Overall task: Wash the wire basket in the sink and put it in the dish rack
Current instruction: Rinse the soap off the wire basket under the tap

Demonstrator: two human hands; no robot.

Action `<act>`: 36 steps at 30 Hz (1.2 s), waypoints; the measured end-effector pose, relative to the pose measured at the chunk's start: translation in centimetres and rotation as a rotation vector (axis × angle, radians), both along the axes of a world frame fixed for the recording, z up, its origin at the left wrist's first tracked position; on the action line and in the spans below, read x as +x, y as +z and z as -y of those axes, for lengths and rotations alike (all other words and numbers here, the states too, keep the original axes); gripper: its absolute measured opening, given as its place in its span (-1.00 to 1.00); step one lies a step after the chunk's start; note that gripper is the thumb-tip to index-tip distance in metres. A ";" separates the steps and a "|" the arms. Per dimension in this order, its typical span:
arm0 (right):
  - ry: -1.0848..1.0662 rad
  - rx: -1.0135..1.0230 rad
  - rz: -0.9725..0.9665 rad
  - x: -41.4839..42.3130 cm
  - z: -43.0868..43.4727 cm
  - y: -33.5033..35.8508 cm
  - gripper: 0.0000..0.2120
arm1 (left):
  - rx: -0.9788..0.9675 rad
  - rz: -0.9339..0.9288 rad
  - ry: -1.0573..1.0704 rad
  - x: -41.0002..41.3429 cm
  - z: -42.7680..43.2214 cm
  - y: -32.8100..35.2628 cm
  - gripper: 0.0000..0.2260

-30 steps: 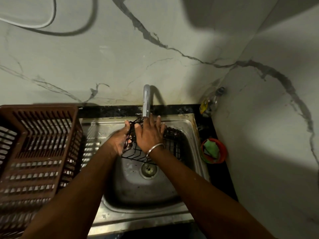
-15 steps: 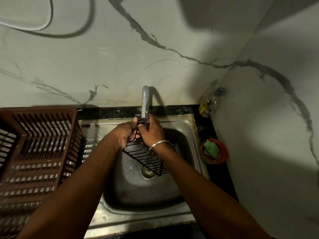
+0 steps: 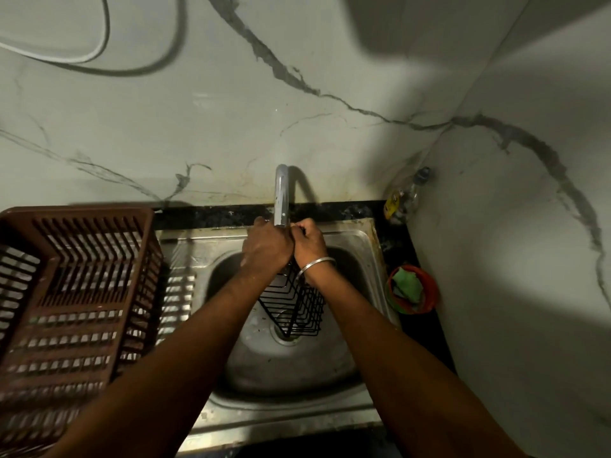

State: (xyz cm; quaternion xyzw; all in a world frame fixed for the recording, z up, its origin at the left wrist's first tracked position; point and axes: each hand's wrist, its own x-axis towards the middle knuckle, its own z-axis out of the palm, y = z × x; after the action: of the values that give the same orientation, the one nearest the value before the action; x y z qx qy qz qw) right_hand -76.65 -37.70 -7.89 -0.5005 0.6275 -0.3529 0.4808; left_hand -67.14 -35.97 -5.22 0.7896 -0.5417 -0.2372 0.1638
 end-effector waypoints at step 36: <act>-0.071 -0.029 0.355 -4.3 -2.5 -3.2 -0.92 | -0.177 -0.917 -0.065 -0.2 -1.3 0.2 -0.91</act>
State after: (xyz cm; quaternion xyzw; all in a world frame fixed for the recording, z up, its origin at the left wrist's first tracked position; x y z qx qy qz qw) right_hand -80.97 -35.18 -11.08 -0.4147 0.5448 -0.4615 0.5641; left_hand -67.39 -34.63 -5.02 0.5689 -0.4561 -0.5196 0.4453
